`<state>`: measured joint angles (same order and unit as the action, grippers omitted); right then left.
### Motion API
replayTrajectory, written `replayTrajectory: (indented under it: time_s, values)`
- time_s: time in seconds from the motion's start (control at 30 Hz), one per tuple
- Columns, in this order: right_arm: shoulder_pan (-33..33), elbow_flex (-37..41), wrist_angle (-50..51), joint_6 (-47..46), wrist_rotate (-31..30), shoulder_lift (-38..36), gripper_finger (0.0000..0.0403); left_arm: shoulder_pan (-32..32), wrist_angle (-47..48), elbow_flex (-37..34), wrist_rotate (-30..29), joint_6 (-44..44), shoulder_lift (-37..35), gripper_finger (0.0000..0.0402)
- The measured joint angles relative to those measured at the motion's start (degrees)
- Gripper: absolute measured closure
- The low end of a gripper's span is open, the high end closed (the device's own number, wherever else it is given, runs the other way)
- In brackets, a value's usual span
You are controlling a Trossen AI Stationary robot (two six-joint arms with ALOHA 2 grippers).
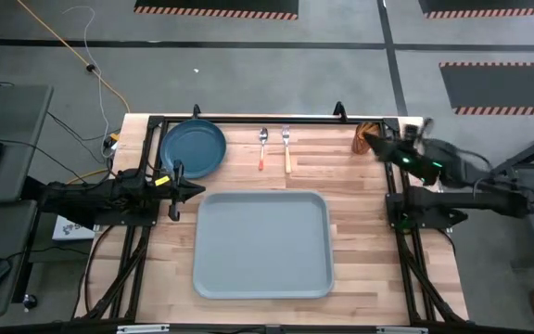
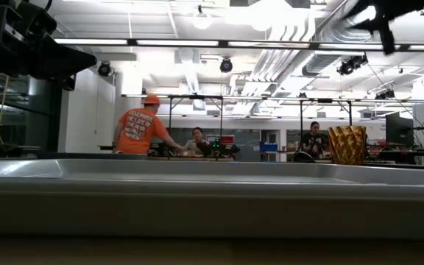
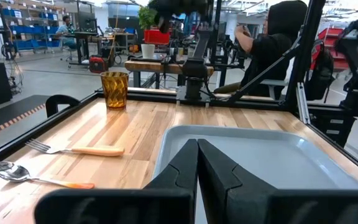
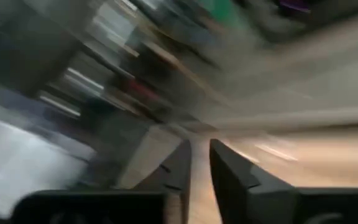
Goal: Pick and place plate/cup/fork/spoon on tray
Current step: Put the brown glass on the gray serving tray
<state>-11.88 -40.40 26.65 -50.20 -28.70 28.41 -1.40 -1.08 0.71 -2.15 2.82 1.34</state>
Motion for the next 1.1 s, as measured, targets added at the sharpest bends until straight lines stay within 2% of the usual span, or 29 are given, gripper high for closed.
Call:
replayTrajectory:
  time_s: [0.07, 0.17, 0.3, 0.4, 0.5, 0.63, 0.93, 1.1]
  values:
    - [-4.37, -7.09, 15.30, -0.45, 1.45, 7.39, 0.0311, -0.01, -0.02, 0.02, 0.00, 0.01, -0.01, 0.0401]
    - [-11.67, -15.15, 28.31, 4.29, 4.60, 18.13, 0.0266, 0.01, -0.02, 0.02, 0.00, 0.00, -0.01, 0.0401]
    - [-21.70, -20.82, 33.49, 14.80, 12.81, 31.91, 0.0226, 0.01, 0.00, 0.02, 0.00, 0.01, -0.01, 0.0401]
    - [-27.66, -22.72, 34.64, 21.12, 14.45, 40.79, 0.0214, 0.01, 0.00, 0.00, 0.00, 0.01, -0.01, 0.0401]
    - [-32.14, -24.25, 37.37, 23.57, 16.16, 47.88, 0.0212, 0.00, -0.01, 0.01, 0.00, 0.01, -0.01, 0.0401]
    - [-34.81, -24.50, 37.07, 27.06, 16.96, 53.05, 0.0212, 0.01, 0.00, 0.02, 0.00, 0.01, -0.01, 0.0401]
    - [-36.92, -24.46, 33.47, 31.22, 14.21, 59.79, 0.0214, 0.01, 0.00, 0.02, 0.00, 0.01, -0.01, 0.0401]
    - [-37.69, -24.44, 33.45, 32.64, 15.47, 63.07, 0.0244, -0.01, 0.00, 0.00, 0.00, 0.01, -0.01, 0.0401]
